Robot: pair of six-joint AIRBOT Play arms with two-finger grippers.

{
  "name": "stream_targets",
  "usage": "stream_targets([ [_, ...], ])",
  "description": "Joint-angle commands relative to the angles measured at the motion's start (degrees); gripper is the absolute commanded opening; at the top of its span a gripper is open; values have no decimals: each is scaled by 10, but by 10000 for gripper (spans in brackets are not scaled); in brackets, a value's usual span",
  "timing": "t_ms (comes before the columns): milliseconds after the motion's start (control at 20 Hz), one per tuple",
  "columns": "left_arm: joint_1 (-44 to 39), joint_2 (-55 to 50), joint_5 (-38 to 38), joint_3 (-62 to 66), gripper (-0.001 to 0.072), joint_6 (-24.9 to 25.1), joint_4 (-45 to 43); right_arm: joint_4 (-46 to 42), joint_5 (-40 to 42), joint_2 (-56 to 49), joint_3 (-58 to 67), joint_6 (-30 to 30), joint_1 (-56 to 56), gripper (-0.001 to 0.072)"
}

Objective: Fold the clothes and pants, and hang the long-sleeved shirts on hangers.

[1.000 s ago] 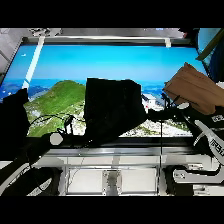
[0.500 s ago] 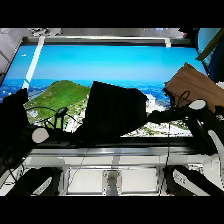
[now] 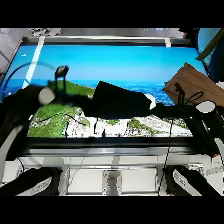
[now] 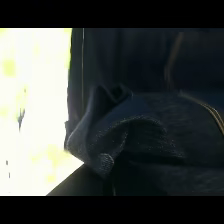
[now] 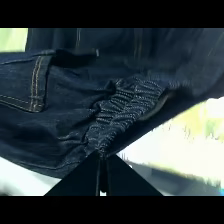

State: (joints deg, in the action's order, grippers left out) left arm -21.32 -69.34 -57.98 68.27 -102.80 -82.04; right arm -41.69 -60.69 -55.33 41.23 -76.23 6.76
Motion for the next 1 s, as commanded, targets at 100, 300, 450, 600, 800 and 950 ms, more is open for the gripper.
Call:
stream_targets([
  [100,3,-233,50,228,12,8,-19,-1,174,-44,0,-42,0,15],
  [300,0,-287,125,261,12,7,-15,30,253,-124,0,-56,0,16],
  [450,0,-311,161,261,15,7,12,71,307,-181,0,-55,0,16],
  [600,0,-315,233,263,276,8,41,73,371,-199,0,-55,0,18],
  [800,0,-303,269,277,589,8,62,70,410,-196,10,-53,0,499],
  [950,0,-276,266,277,588,38,62,54,369,-196,38,-31,0,509],
])
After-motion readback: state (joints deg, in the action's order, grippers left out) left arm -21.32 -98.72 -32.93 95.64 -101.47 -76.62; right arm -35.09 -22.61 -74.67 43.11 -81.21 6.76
